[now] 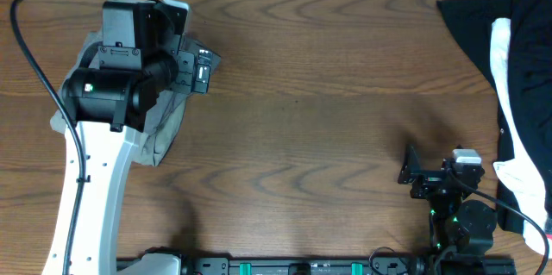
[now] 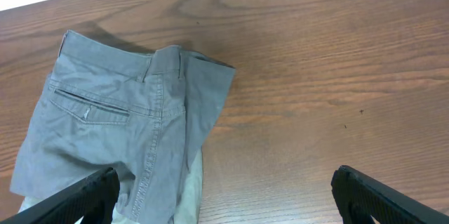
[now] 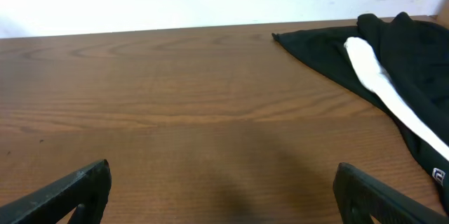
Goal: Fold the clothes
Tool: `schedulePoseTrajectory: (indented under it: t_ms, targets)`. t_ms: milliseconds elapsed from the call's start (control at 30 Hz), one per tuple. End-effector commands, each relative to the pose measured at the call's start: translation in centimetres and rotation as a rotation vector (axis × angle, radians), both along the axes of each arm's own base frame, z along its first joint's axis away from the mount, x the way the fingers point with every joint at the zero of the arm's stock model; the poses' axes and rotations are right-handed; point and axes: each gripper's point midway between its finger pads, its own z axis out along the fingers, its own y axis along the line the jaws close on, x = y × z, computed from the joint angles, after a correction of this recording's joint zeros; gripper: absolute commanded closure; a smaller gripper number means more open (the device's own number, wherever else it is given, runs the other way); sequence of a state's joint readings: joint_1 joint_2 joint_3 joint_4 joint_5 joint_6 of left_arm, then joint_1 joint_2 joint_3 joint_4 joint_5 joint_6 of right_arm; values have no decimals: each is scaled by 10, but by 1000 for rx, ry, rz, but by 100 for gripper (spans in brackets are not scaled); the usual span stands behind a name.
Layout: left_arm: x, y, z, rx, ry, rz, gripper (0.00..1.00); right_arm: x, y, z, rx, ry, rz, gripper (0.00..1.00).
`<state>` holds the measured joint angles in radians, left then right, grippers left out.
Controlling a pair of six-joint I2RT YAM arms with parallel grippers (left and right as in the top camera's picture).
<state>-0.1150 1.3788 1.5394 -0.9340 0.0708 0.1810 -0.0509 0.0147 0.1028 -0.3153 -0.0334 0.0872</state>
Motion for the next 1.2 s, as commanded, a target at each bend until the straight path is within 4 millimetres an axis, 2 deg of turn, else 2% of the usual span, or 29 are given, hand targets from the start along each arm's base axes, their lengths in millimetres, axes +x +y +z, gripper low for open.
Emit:
schedulePoseTrajectory:
  t_ms: [0,633,767,967,1167]
  targets:
    - [1,1,1,10,-5,0,2,0,4,-1,-4,-5,22,1]
    - [0,2,1,13,-3,3,2,0,4,-1,-4,-5,22,1]
    - [-7,4,11,16,-31,6,2,0,4,-1,-4,-5,22,1]
    - [-15,13,36,-26,-218,53,2,0,4,-1,-4,-5,22,1]
    - [-39,32,39,-59,-415,107,2,0,4,-1,-4,-5,22,1]
